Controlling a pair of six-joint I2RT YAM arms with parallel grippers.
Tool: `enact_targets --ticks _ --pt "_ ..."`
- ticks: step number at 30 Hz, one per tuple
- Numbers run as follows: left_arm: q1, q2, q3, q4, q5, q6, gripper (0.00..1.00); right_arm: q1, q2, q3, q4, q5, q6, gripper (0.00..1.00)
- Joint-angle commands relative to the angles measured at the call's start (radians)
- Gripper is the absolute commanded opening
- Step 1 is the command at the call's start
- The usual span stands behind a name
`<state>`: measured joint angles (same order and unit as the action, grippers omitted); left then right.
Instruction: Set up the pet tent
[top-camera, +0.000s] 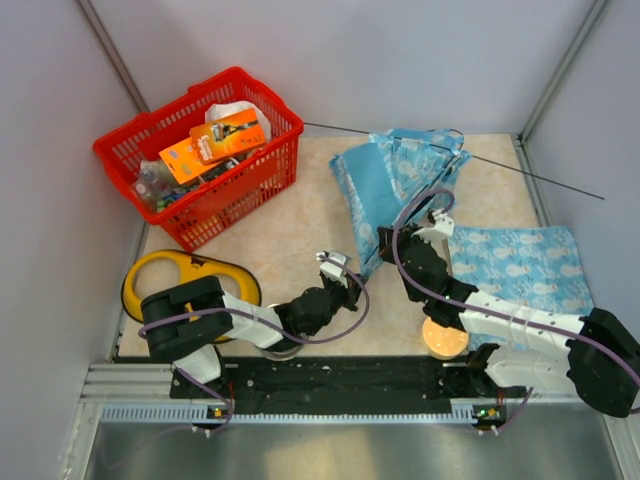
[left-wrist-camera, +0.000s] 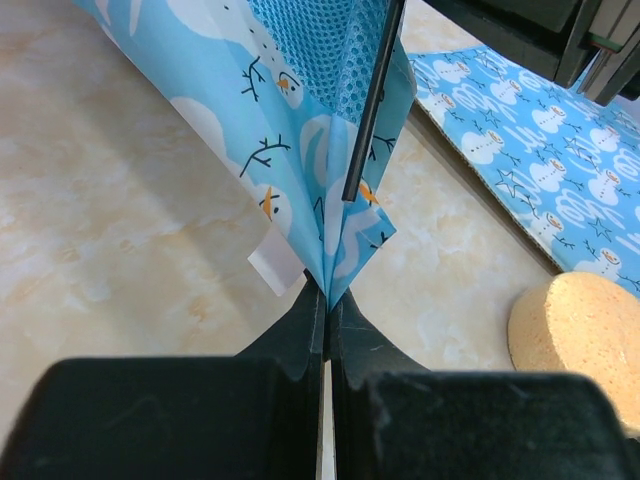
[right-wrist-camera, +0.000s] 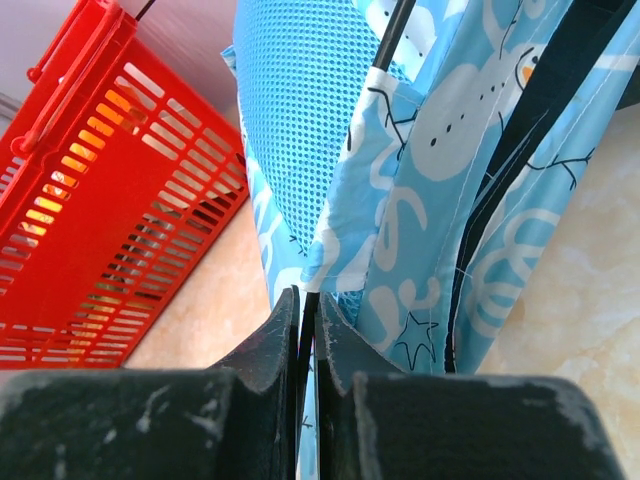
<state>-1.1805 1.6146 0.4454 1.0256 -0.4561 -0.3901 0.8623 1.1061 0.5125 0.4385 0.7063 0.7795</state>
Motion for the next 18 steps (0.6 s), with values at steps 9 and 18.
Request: enact_targets --ticks 9,18 --pt "-0.041 0.031 -0.094 -0.216 0.089 -0.007 0.0 -0.055 -0.077 0.035 0.137 0.303 -0.125 0.0" --pt "-0.041 0.051 -0.083 -0.226 0.094 -0.015 0.0 -0.057 -0.083 0.05 0.042 0.328 -0.08 0.0"
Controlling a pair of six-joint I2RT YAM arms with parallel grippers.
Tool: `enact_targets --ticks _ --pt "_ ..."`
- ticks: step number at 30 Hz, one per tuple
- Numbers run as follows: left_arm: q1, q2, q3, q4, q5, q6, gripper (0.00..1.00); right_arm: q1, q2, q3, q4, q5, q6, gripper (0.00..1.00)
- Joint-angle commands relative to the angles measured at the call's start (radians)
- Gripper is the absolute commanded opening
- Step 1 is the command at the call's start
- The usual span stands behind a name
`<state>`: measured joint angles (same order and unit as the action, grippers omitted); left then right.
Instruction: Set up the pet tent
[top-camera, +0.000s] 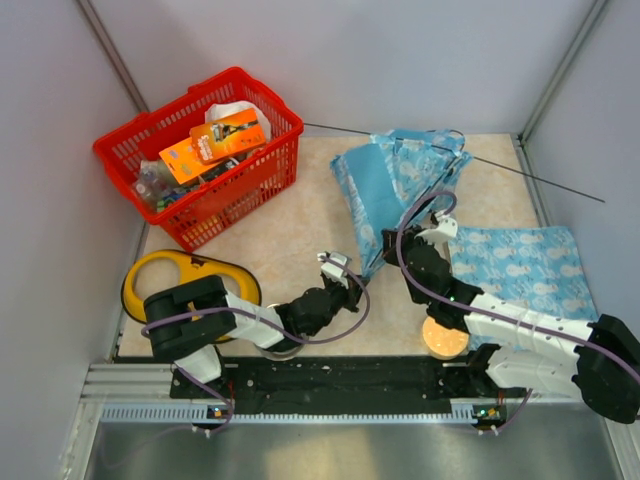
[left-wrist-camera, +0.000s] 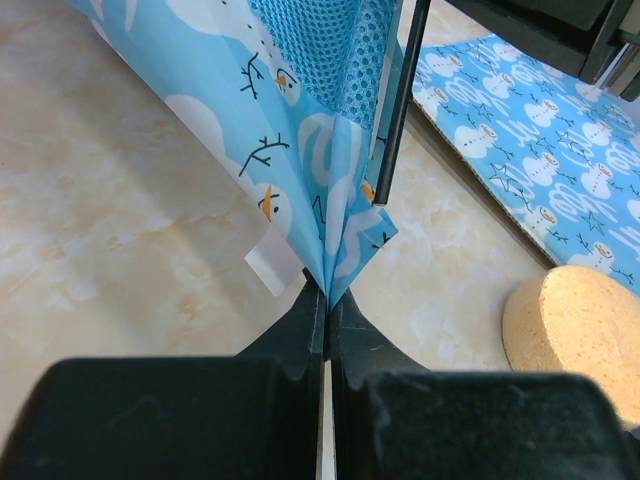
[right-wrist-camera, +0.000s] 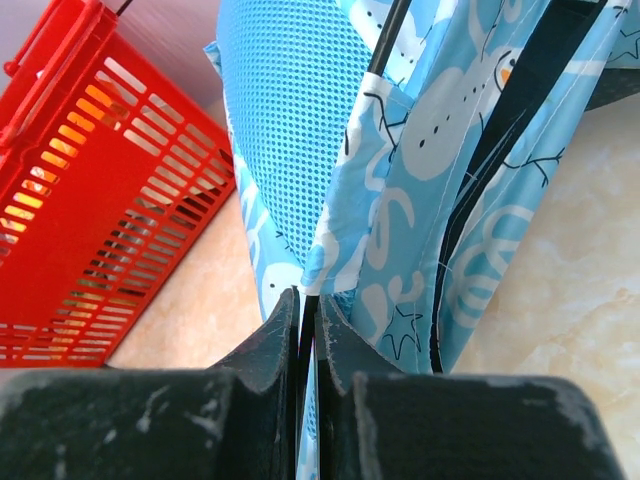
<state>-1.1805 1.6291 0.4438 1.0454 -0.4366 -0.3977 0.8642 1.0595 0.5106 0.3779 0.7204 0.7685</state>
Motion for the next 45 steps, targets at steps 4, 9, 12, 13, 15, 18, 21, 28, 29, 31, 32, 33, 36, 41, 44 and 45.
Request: enact_targets --ticks 4,9,12,13,15,18,21,28,29,31,32,33,36,41,44,45 --pt "-0.041 0.031 -0.082 -0.252 0.075 -0.006 0.0 -0.059 -0.017 0.052 0.099 0.32 -0.067 0.0" --pt "-0.041 0.021 -0.082 -0.255 0.075 -0.004 0.0 -0.059 -0.003 0.051 0.095 0.32 -0.066 0.0" --pt "-0.041 0.023 -0.08 -0.257 0.078 -0.004 0.0 -0.057 0.01 0.046 0.102 0.315 -0.063 0.0" --pt "-0.041 0.023 -0.082 -0.257 0.076 -0.004 0.0 -0.059 0.014 0.046 0.104 0.315 -0.064 0.0" --pt "-0.041 0.021 -0.082 -0.258 0.076 -0.007 0.0 -0.057 0.02 0.048 0.104 0.312 -0.067 0.0" --pt "-0.042 0.018 -0.082 -0.26 0.078 -0.007 0.0 -0.057 0.022 0.048 0.104 0.315 -0.067 0.0" --pt "-0.042 0.017 -0.083 -0.265 0.073 -0.007 0.0 -0.057 0.023 0.046 0.107 0.321 -0.072 0.0" --pt "-0.042 0.015 -0.08 -0.266 0.078 -0.007 0.0 -0.059 0.034 0.042 0.115 0.321 -0.078 0.0" --pt "-0.041 0.015 -0.08 -0.268 0.076 -0.006 0.0 -0.059 0.028 0.042 0.116 0.32 -0.08 0.0" --pt "-0.042 0.017 -0.08 -0.269 0.075 -0.007 0.0 -0.057 0.014 0.045 0.115 0.318 -0.087 0.0" --pt "-0.042 0.018 -0.08 -0.269 0.078 -0.009 0.0 -0.059 0.007 0.046 0.115 0.317 -0.09 0.0" --pt "-0.042 0.018 -0.082 -0.271 0.076 -0.009 0.0 -0.057 -0.004 0.046 0.11 0.317 -0.092 0.0" --pt "-0.042 0.023 -0.082 -0.271 0.079 -0.016 0.0 -0.057 -0.029 0.042 0.107 0.314 -0.094 0.0" --pt "-0.042 0.022 -0.08 -0.278 0.07 -0.044 0.0 -0.057 -0.059 0.036 0.101 0.307 -0.097 0.0" --pt "-0.042 0.015 -0.079 -0.288 0.07 -0.044 0.0 -0.059 -0.058 0.039 0.098 0.307 -0.101 0.0" --pt "-0.044 0.012 -0.079 -0.292 0.071 -0.041 0.0 -0.059 -0.052 0.039 0.096 0.309 -0.101 0.0"
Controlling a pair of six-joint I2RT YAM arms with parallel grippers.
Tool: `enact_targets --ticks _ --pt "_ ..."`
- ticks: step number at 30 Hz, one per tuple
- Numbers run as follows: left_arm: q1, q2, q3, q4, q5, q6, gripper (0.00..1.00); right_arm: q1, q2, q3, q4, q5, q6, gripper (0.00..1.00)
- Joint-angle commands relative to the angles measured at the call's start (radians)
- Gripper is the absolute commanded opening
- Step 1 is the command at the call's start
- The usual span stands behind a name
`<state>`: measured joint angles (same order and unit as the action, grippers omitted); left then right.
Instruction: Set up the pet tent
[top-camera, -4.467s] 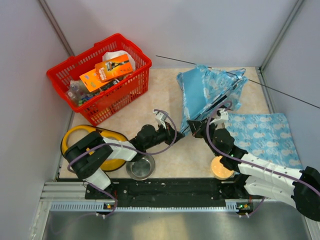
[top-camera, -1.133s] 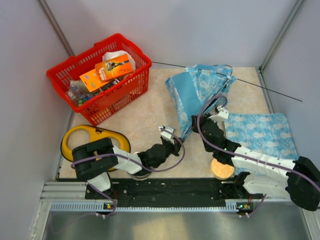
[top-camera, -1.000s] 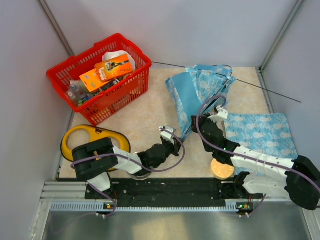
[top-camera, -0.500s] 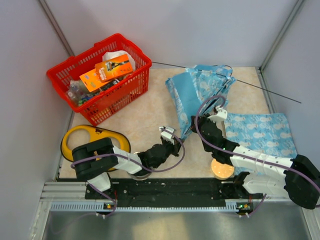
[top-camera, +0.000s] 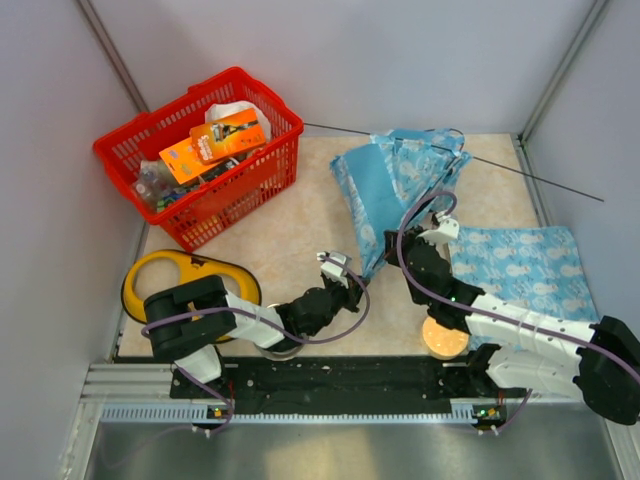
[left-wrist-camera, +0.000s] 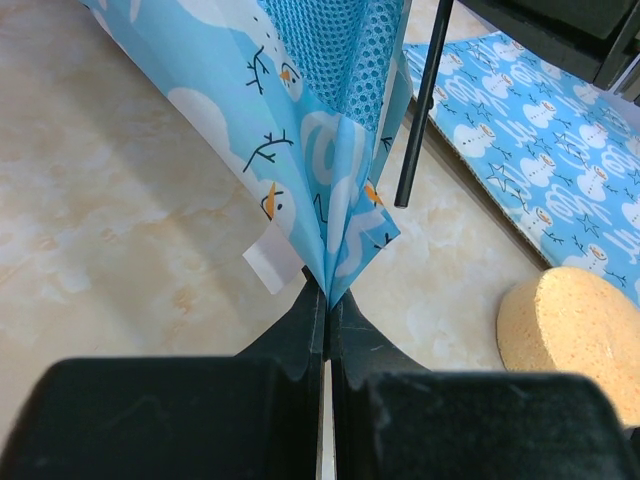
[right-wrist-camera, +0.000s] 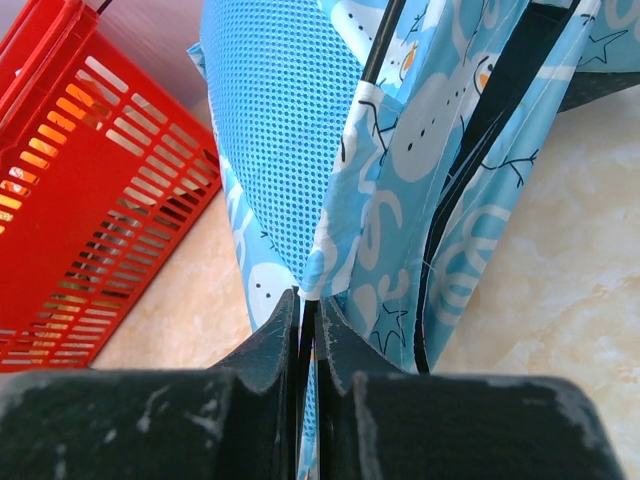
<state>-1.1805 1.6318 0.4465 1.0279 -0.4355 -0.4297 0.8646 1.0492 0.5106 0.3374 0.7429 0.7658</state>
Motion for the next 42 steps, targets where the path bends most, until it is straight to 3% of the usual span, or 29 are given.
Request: enact_targets --ticks 1,16,42 --pt "-0.042 0.007 -0.081 -0.275 0.067 -0.007 0.0 -0.059 -0.035 0.039 0.14 0.285 -0.097 0.0" --pt "-0.042 -0.013 -0.078 -0.298 0.075 0.005 0.0 -0.059 0.061 0.039 0.186 0.273 -0.089 0.0" --pt "-0.042 -0.066 0.032 -0.427 0.109 0.023 0.0 -0.021 0.011 -0.067 0.287 0.07 -0.094 0.0"
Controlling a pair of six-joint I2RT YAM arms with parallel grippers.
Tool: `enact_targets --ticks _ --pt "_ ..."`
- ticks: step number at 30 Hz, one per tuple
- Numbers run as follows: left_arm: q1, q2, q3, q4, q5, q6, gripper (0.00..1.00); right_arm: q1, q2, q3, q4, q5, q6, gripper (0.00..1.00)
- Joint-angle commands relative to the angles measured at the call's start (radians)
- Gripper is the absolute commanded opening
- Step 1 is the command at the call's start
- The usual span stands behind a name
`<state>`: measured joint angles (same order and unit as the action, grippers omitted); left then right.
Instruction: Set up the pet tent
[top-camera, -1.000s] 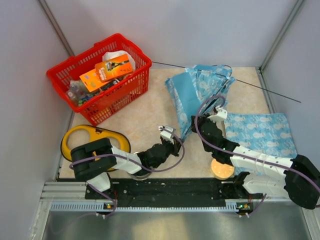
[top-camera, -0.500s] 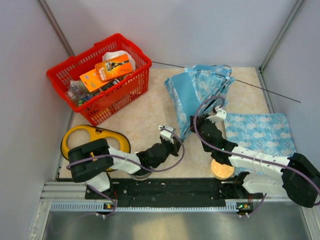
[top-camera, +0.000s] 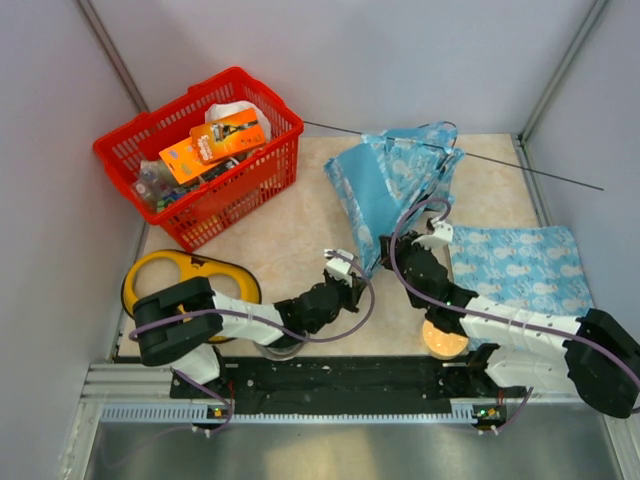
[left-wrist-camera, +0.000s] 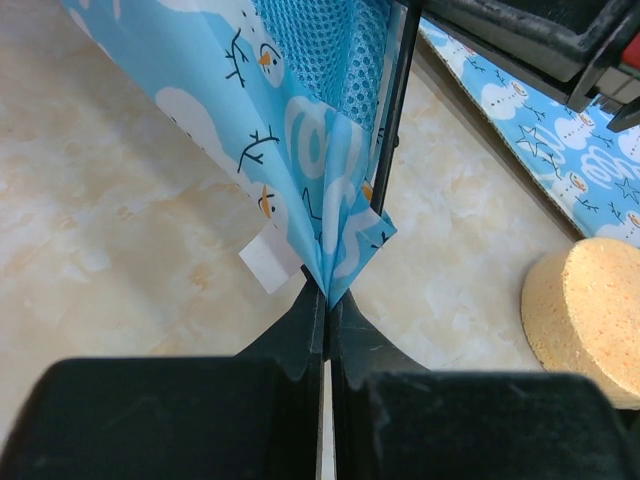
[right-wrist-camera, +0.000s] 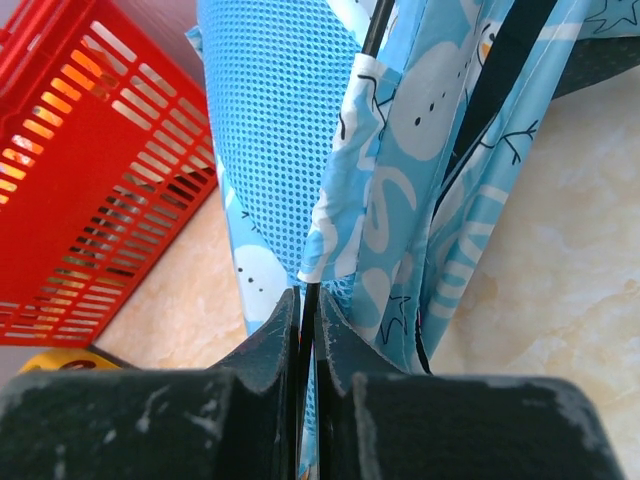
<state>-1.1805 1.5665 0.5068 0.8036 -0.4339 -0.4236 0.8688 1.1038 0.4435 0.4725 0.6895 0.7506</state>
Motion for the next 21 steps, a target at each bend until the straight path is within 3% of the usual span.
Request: enact_targets --ticks 1,21 --pt "-0.042 0.0 -0.027 -0.204 0.109 0.019 0.0 -0.024 -0.045 0.0 0.156 0.119 -0.077 0.0" --pt "-0.042 -0.036 0.007 -0.244 0.166 0.034 0.0 0.03 0.033 -0.02 0.253 0.17 -0.208 0.0"
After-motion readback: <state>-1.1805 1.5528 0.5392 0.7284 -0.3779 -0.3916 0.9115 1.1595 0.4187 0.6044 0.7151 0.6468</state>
